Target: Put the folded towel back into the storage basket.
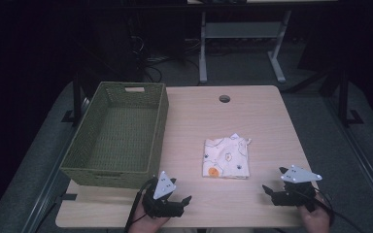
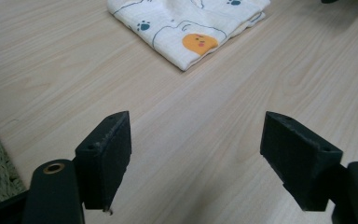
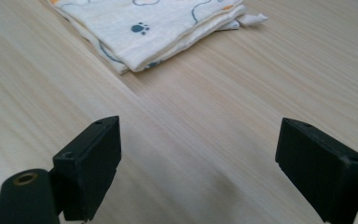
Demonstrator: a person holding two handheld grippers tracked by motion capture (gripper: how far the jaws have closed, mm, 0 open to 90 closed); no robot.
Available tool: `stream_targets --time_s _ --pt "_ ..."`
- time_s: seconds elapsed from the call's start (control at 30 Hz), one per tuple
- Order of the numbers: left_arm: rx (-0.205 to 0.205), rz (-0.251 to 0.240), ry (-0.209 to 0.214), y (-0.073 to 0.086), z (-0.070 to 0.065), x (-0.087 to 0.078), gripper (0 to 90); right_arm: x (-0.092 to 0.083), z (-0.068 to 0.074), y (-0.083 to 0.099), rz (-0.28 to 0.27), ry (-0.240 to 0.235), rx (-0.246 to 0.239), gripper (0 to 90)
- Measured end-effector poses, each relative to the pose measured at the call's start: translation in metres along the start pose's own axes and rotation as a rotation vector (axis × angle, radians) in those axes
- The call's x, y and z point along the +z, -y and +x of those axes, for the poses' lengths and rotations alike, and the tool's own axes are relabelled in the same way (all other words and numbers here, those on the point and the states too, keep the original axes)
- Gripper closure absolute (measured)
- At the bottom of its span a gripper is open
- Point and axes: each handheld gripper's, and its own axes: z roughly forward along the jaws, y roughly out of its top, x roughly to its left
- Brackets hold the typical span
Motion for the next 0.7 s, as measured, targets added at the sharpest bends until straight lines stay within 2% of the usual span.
stream_targets --time_s 0.17,0.33,0.5,0.7 --pt "-0.002 0.01 -0.003 0.0007 0.0005 0.0032 23.9 -0.0007 0.0073 -0.0043 -0.001 -0.015 -0.036 13.7" --pt "-0.009 0.004 0.0 0.0005 -0.0007 0.0033 23.9 -0.0017 0.0106 -0.0052 -0.004 -0.019 -0.044 13.7" --pt "0.017 0.016 -0.015 -0.0008 -0.0045 0.0055 23.6 -0.0028 0.0098 -0.0058 -0.015 -0.015 -0.042 13.7" --pt "0.001 0.024 -0.014 0.0008 -0.0047 0.0092 23.0 -0.0033 0.009 -0.0049 -0.015 -0.021 -0.041 13.7"
